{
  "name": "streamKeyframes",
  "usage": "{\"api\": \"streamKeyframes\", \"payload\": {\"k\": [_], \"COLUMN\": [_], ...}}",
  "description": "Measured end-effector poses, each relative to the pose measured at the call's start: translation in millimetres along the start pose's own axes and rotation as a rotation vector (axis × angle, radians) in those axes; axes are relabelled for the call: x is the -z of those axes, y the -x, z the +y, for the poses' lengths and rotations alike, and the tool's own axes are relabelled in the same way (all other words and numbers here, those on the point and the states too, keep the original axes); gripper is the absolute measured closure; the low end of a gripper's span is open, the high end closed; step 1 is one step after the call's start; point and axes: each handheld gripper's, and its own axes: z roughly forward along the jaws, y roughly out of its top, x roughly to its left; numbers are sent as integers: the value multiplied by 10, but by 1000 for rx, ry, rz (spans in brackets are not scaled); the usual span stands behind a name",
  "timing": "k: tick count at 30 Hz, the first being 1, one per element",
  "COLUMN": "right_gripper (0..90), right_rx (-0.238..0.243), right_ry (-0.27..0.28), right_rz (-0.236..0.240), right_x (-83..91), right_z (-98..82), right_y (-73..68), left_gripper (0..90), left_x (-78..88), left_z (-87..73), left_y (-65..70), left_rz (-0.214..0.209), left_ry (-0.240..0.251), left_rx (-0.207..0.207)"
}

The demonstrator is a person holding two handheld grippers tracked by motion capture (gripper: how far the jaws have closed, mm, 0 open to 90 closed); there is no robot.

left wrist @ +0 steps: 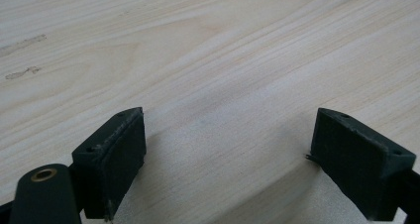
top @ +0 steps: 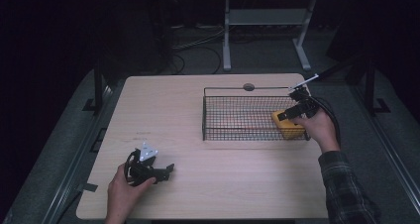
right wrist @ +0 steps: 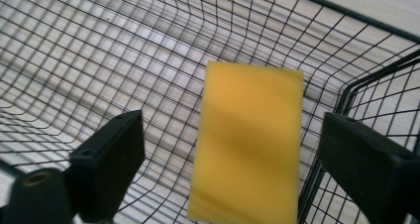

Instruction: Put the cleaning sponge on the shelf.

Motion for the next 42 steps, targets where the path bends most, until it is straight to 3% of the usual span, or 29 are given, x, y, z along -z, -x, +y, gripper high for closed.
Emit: {"api": "streamKeyframes", "payload": {"k": [8,25,42], "right_gripper": [27,12,12], "right_rx": [46,148,217], "right_ry": [39,142,190], "right_rz": [26,52,98], "right_x": [180,379,421], "right_z": [-78,-400,-965], "right_y": [-113,-405,-663], "left_gripper": [130,130,130], "left_x": [0,0,-3], "left_z": [0,0,-1], "left_y": [0,0,2], "left_rz": [0,0,1], "left_ry": [0,0,5], "left_rx": [0,0,3]}}
